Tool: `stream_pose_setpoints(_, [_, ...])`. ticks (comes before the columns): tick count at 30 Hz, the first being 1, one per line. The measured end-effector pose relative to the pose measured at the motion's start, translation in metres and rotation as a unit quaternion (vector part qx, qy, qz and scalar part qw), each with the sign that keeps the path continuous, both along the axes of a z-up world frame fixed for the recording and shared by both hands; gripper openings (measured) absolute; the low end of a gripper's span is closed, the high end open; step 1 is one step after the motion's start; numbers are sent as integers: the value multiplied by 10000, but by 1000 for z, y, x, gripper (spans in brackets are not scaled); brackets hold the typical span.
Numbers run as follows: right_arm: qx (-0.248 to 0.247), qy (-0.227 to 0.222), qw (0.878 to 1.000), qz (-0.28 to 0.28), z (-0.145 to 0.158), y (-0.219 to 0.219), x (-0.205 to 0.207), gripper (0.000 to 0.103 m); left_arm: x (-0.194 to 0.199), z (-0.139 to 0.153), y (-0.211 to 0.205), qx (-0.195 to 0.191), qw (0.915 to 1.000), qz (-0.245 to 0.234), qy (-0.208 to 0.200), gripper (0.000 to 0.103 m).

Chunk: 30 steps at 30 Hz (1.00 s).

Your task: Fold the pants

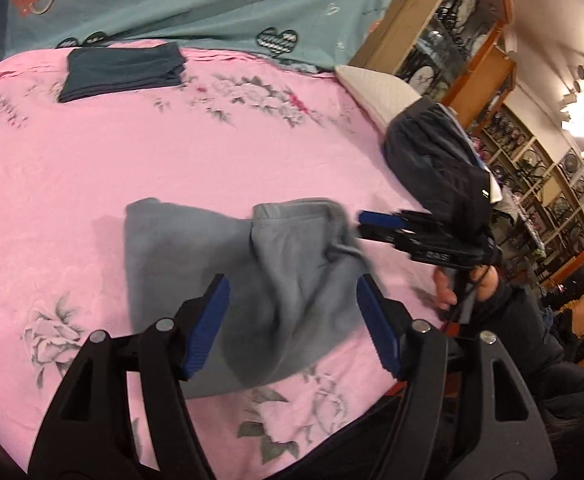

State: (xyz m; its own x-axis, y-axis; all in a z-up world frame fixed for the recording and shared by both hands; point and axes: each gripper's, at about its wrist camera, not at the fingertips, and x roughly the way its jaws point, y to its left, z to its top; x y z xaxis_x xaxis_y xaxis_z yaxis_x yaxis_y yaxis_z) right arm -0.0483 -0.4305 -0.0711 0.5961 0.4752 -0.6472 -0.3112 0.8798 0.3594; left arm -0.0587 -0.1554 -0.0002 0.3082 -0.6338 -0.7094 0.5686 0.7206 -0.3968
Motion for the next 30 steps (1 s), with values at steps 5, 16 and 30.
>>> stream_pose_setpoints(5, [135, -192, 9995, -203, 11, 0, -16, 54, 19, -30, 10, 532, 9978, 285, 271, 72])
stream_pose_setpoints(16, [384, 385, 9983, -200, 31, 31, -27, 55, 38, -70, -12, 714, 9957, 56, 588, 76])
stream_pose_setpoints(30, [-2874, 689, 9534, 610, 35, 101, 67, 55, 29, -67, 2, 475, 9974, -77, 527, 76])
